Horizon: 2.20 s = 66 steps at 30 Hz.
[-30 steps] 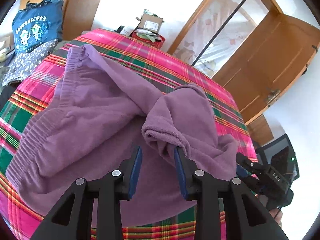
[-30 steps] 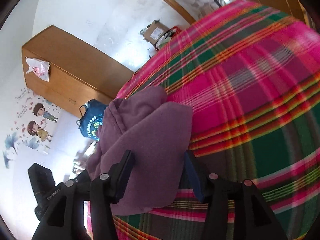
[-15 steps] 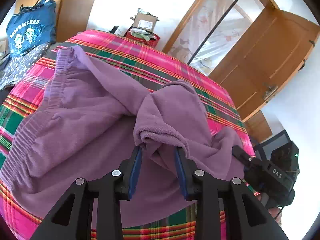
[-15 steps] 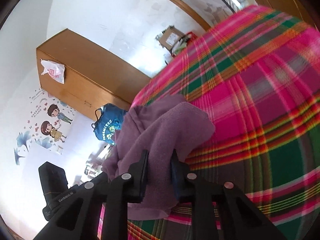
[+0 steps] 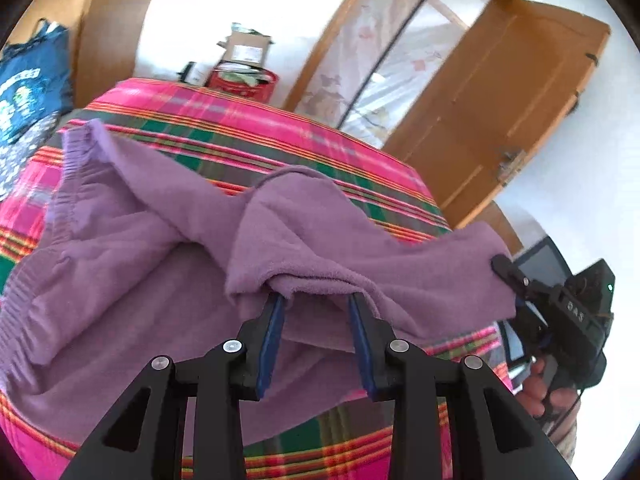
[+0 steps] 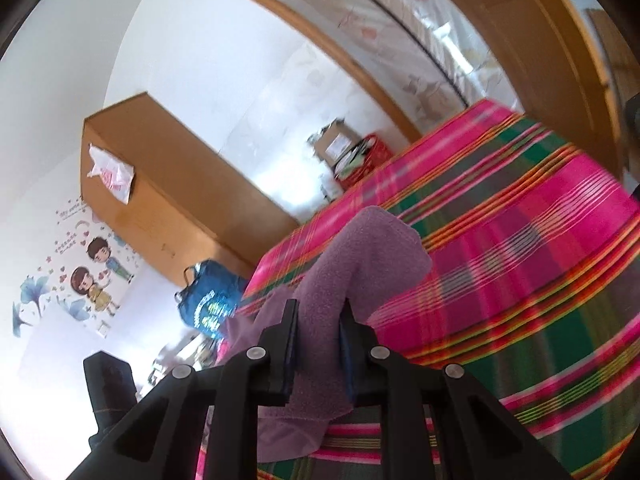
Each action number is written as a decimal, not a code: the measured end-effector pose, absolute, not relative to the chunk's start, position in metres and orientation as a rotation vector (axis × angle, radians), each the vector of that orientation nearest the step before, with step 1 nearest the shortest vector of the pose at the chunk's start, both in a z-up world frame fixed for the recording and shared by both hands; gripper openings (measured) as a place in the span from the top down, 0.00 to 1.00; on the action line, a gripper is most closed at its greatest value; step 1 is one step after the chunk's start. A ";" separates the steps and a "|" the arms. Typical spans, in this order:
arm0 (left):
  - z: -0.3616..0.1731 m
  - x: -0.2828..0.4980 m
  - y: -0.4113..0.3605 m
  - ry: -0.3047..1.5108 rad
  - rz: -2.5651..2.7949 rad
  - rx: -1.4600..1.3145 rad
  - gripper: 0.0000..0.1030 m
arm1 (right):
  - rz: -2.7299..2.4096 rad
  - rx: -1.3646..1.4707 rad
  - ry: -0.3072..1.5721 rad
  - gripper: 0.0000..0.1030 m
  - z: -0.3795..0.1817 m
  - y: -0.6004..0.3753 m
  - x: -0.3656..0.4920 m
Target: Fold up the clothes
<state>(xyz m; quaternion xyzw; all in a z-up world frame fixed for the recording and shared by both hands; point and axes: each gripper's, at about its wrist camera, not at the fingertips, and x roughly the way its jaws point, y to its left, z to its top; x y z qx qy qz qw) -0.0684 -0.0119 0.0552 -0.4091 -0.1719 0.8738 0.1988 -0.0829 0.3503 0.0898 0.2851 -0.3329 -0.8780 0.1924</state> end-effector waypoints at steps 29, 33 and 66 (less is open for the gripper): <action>0.026 -0.083 0.063 -0.281 2.277 -1.261 0.66 | -2.931 0.797 -0.953 0.82 0.091 0.474 -0.061; 0.021 -0.081 0.062 -0.262 2.274 -1.278 0.66 | -2.976 0.834 -0.954 0.82 0.086 0.484 -0.058; -0.002 -0.097 0.033 -0.365 2.265 -1.404 0.66 | -2.819 1.013 -0.590 0.74 0.082 0.431 -0.059</action>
